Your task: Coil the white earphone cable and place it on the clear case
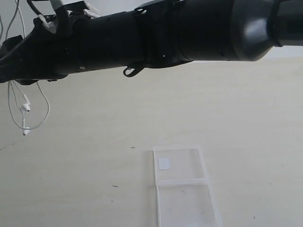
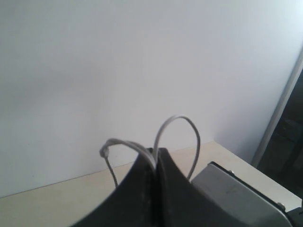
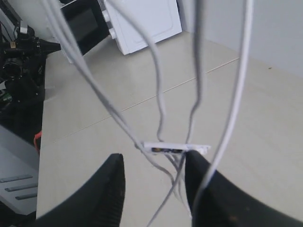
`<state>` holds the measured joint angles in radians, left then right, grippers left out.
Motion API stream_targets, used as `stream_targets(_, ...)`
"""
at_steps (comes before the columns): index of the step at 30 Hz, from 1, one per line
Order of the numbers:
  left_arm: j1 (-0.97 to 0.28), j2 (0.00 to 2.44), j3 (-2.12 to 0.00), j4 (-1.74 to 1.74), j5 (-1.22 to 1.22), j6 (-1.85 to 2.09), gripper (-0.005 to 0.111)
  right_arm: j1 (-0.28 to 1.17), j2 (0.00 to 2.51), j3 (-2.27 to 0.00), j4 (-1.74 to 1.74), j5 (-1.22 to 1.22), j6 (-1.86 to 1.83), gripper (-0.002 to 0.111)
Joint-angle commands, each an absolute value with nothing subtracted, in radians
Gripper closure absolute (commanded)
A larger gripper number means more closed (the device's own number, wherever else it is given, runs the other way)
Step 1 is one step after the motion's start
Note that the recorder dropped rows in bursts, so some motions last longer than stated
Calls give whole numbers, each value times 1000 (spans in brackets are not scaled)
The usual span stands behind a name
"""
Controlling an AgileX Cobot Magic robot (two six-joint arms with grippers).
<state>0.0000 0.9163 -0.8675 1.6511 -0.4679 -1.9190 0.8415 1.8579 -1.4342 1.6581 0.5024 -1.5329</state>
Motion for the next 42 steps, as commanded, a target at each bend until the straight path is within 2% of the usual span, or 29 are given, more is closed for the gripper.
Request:
stream_targets(1, 0, 915, -872, 1632, -484, -1921, 107, 844, 1862, -1435, 1675, 499, -1548, 61)
stream_targets(5, 0, 915, -872, 1630, -487, -1921, 107, 844, 1863, -1435, 1675, 497, -1548, 53)
stream_targets(15, 0, 915, -872, 1628, -501, -1921, 107, 844, 1863, -1435, 1675, 444, -1543, 53)
stream_targets(17, 0, 915, -872, 1628, -501, -1918, 107, 844, 1863, -1435, 1675, 461, -1541, 60)
stream_targets(22, 0, 915, -872, 1636, -469, -1914, 107, 844, 1863, -1435, 1610, 510, -1528, 108)
stream_targets(28, 0, 915, -872, 1653, -393, -1914, 107, 844, 1863, -1435, 1361, 501, -1296, 106)
stream_targets(33, 0, 913, -863, 1744, -338, -1991, 107, 842, 1849, -1435, 1255, 499, -1246, 108)
stream_targets(38, 0, 913, -776, 1744, -267, -2019, 107, 797, 1743, -1435, 769, 530, -832, 108)
stream_targets(42, 0, 913, -714, 1744, -262, -2022, 107, 779, 1626, -1435, 282, 687, -527, 108)
